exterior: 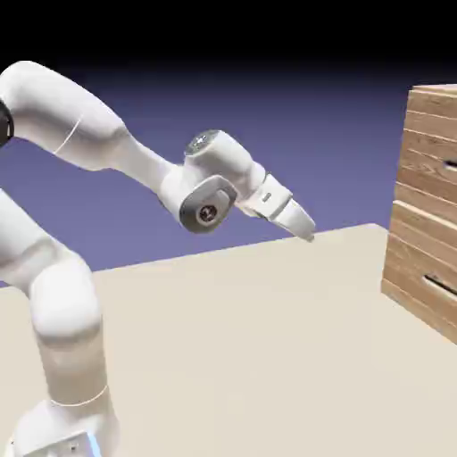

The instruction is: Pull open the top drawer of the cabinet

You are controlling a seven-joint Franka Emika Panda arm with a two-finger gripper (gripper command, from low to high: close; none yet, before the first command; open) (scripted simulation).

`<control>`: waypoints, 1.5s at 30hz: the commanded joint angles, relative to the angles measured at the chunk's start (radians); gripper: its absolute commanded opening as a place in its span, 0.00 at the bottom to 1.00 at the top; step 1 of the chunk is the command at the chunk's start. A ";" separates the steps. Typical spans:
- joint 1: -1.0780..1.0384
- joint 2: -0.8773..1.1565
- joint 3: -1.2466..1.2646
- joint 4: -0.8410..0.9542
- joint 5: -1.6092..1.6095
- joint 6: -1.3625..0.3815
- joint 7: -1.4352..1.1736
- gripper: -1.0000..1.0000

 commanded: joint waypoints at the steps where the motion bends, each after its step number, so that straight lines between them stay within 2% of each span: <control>1: 0.036 -0.011 -0.026 0.025 -0.044 -0.004 -0.001 1.00; 45: 1.620 -0.486 -1.186 1.130 -1.957 -0.180 -0.030 1.00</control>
